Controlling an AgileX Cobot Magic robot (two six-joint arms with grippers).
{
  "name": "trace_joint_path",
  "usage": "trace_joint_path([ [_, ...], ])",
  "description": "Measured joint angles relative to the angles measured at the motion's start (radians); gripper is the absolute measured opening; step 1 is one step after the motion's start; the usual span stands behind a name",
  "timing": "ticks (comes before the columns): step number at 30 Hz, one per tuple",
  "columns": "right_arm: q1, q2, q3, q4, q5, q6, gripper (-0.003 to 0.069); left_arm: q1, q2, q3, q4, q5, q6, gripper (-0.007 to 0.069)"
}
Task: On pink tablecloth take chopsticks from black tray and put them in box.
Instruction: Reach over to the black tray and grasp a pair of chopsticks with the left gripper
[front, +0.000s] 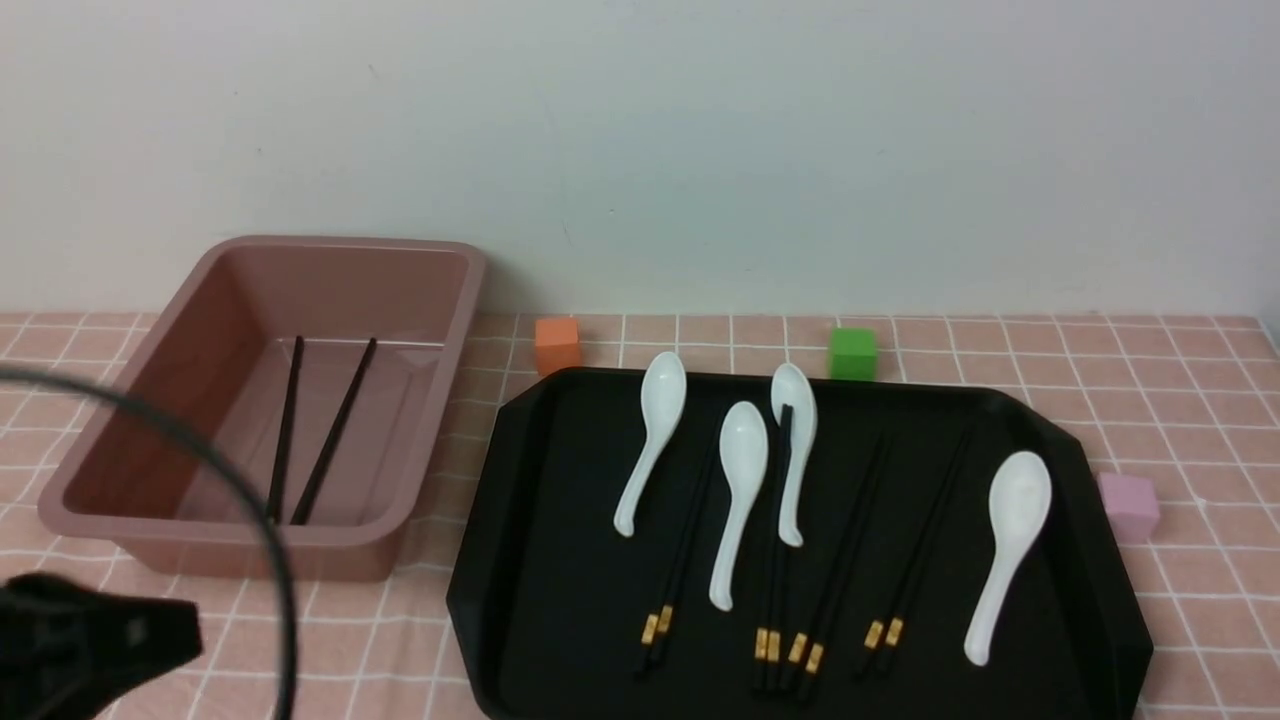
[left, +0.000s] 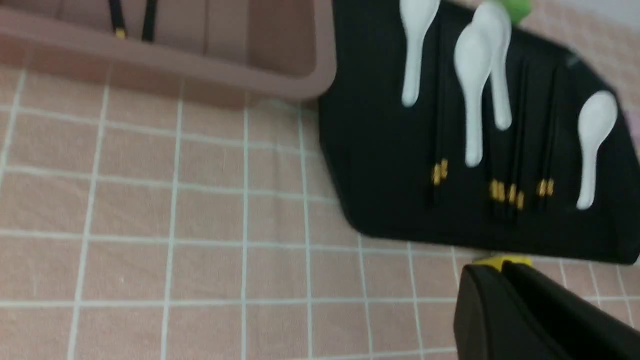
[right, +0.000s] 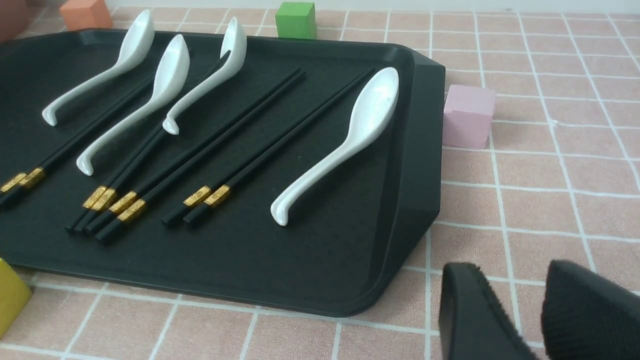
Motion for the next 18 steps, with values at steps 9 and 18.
trace_joint_path([
  [9,0.000,0.000,0.000,0.000,0.000,0.000,0.0240,-0.229,0.398,-0.213,0.075,-0.012,-0.005,-0.0013],
  [18,0.000,0.000,0.000,0.000,0.000,0.000,0.0240,-0.673,0.772,-0.480,0.384,-0.009,-0.274,-0.0013],
])
